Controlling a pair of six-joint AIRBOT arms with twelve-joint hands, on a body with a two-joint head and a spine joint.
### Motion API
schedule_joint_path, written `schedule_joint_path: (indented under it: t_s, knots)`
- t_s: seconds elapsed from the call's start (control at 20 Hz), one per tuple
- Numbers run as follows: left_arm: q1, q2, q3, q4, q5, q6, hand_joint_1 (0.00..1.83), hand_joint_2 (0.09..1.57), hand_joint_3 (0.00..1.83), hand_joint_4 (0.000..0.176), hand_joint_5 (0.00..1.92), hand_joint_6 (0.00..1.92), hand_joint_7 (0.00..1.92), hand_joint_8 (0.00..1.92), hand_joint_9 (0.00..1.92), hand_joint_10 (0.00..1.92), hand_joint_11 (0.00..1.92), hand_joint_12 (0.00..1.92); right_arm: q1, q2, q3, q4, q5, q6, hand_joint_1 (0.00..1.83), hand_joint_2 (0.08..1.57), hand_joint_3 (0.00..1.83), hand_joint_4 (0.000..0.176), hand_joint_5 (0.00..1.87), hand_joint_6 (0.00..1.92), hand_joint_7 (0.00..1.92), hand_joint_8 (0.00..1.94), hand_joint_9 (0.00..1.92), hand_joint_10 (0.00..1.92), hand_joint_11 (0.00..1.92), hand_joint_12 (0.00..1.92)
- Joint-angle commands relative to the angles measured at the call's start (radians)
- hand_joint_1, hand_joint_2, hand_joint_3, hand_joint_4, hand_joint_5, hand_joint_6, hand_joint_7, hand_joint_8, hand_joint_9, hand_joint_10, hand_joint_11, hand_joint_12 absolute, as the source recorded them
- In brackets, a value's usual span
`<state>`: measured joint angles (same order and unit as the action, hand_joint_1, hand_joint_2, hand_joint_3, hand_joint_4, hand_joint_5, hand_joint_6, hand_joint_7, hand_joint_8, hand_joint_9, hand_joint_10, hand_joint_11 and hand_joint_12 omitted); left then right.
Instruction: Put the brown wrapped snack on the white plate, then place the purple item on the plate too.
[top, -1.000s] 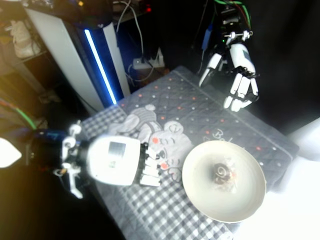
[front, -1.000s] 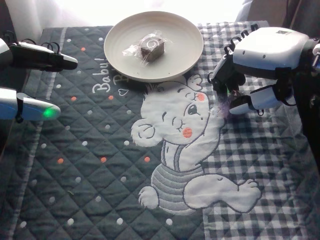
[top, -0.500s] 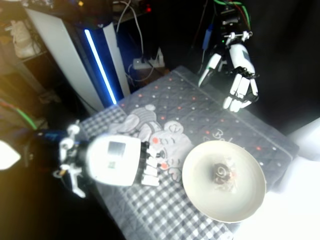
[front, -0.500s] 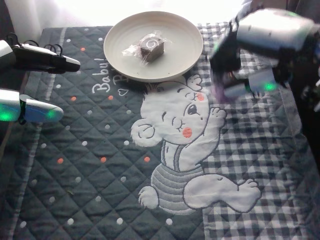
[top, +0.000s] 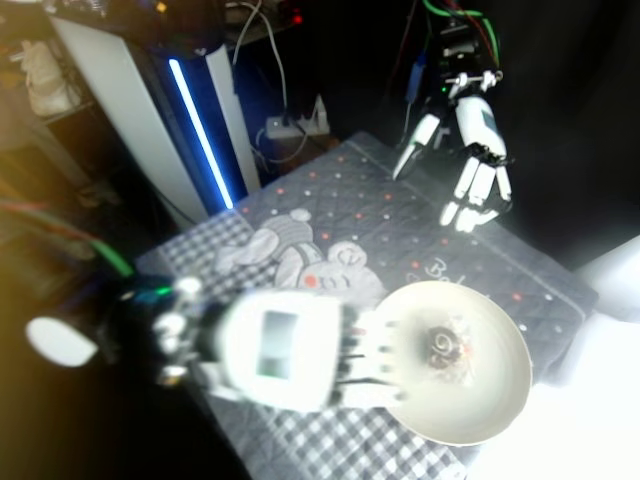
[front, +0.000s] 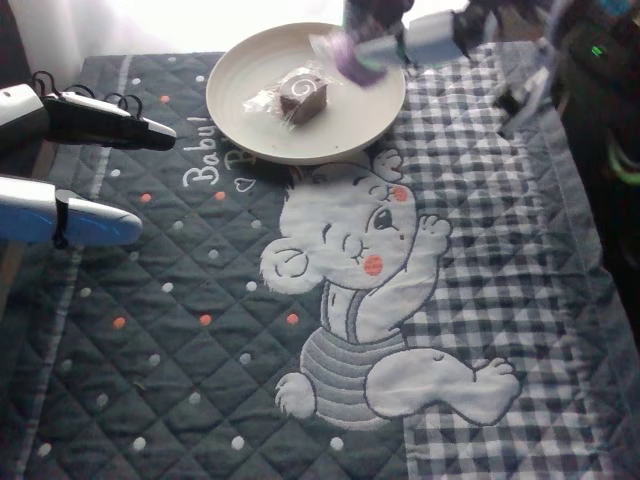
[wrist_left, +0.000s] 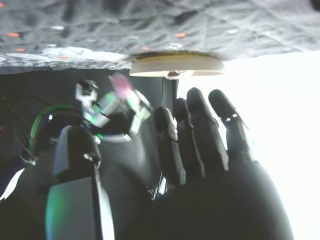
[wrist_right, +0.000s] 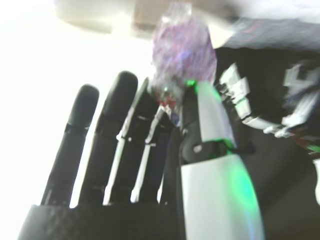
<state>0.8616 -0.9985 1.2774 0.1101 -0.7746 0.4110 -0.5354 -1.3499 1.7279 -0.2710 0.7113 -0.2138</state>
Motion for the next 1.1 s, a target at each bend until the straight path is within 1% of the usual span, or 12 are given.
schedule_joint_path:
  t_s: [0.0, 0.05, 0.1, 0.15, 0.25, 0.3, 0.5, 0.6, 0.65, 0.75, 0.85, 1.05]
  knots:
    - [-0.017, -0.008, 0.009, -0.019, -0.103, -0.011, 0.79, 0.91, 0.0, 0.016, 0.68, 0.0, 0.56, 0.0, 0.54, 0.0, 0.0, 1.3, 0.006, -0.011, 0.009, 0.016, 0.049, 0.002, 1.27, 1.0, 0.0, 0.021, 1.24, 0.5, 1.28, 0.54, 1.15, 0.52, 0.73, 1.24]
    - [-0.029, -0.016, 0.015, -0.004, -0.091, -0.012, 0.79, 0.92, 0.0, 0.012, 0.68, 0.0, 0.57, 0.0, 0.54, 0.0, 0.0, 1.29, 0.015, -0.023, 0.025, 0.011, 0.032, 0.001, 1.27, 1.01, 0.0, 0.001, 1.21, 0.52, 1.25, 0.61, 1.14, 0.54, 0.79, 1.24]
    - [-0.035, -0.021, 0.018, 0.001, -0.088, -0.013, 0.79, 0.92, 0.0, 0.012, 0.68, 0.0, 0.57, 0.0, 0.54, 0.0, 0.0, 1.29, 0.019, -0.025, 0.028, 0.011, 0.027, 0.001, 1.27, 1.01, 0.0, 0.001, 1.21, 0.52, 1.25, 0.61, 1.14, 0.54, 0.79, 1.24]
    - [-0.038, -0.028, 0.023, 0.003, -0.091, -0.02, 0.78, 0.92, 0.0, 0.004, 0.69, 0.0, 0.56, 0.0, 0.54, 0.0, 0.0, 1.29, 0.02, -0.025, 0.029, 0.012, 0.026, 0.001, 0.86, 0.84, 0.0, 0.047, 0.49, 0.04, 0.62, 0.1, 0.66, 0.25, 0.32, 1.37]
    - [-0.034, -0.027, 0.024, 0.002, -0.101, -0.031, 0.78, 0.92, 0.0, 0.001, 0.69, 0.0, 0.57, 0.0, 0.54, 0.0, 0.0, 1.28, 0.02, -0.023, 0.028, 0.006, 0.026, 0.001, 0.69, 0.76, 0.0, 0.146, 0.08, 0.0, 0.24, 0.0, 0.34, 0.02, 0.04, 1.25]
    - [-0.032, -0.026, 0.023, 0.001, -0.103, -0.031, 0.8, 0.92, 0.0, 0.0, 0.69, 0.0, 0.57, 0.0, 0.54, 0.0, 0.0, 1.28, 0.02, -0.023, 0.025, 0.004, 0.026, 0.001, 0.67, 0.74, 0.0, 0.17, 0.02, 0.0, 0.07, 0.0, 0.17, 0.01, 0.01, 1.0]
    - [0.002, -0.009, 0.01, -0.051, -0.147, -0.031, 0.82, 0.93, 0.0, 0.0, 0.7, 0.0, 0.56, 0.0, 0.53, 0.0, 0.05, 1.18, 0.02, 0.015, -0.018, 0.002, 0.05, 0.001, 0.64, 0.75, 0.0, 0.176, 0.0, 0.0, 0.0, 0.0, 0.06, 0.0, 0.0, 0.71]
    - [0.034, 0.014, -0.015, -0.093, -0.211, -0.032, 0.81, 0.92, 0.0, 0.0, 0.71, 0.0, 0.56, 0.0, 0.52, 0.01, 0.04, 1.17, 0.02, 0.067, -0.087, 0.034, 0.111, 0.001, 0.76, 0.78, 0.0, 0.176, 0.0, 0.0, 0.0, 0.0, 0.0, 0.0, 0.0, 0.29]
    - [0.05, 0.025, -0.027, -0.116, -0.247, -0.032, 0.83, 0.9, 0.0, 0.0, 0.71, 0.0, 0.58, 0.01, 0.55, 0.02, 0.06, 1.18, 0.019, 0.092, -0.126, 0.034, 0.129, 0.001, 0.73, 0.76, 0.0, 0.176, 0.0, 0.0, 0.0, 0.0, 0.0, 0.0, 0.0, 0.14]
    - [0.121, 0.042, -0.048, -0.183, -0.353, -0.069, 0.83, 0.91, 0.0, 0.0, 0.68, 0.0, 0.56, 0.0, 0.54, 0.01, 0.03, 1.15, -0.017, 0.13, -0.179, 0.061, 0.203, 0.001, 0.74, 0.75, 0.0, 0.176, 0.0, 0.0, 0.0, 0.0, 0.0, 0.0, 0.0, 0.23]
    - [0.206, 0.042, -0.062, -0.255, -0.482, -0.13, 0.89, 0.92, 0.0, 0.0, 0.64, 0.0, 0.58, 0.0, 0.53, 0.01, 0.08, 0.94, -0.099, 0.165, -0.224, 0.114, 0.293, 0.001, 0.8, 0.79, 0.01, 0.176, 0.0, 0.0, 0.02, 0.0, 0.0, 0.0, 0.0, 0.02]
    - [0.266, 0.054, -0.119, -0.326, -0.674, -0.13, 0.89, 0.93, 0.0, 0.0, 0.58, 0.0, 0.57, 0.0, 0.47, 0.0, 0.0, 0.95, -0.226, 0.275, -0.342, 0.215, 0.491, 0.0, 0.79, 0.8, 0.01, 0.176, 0.0, 0.0, 0.03, 0.01, 0.0, 0.0, 0.0, 0.0]
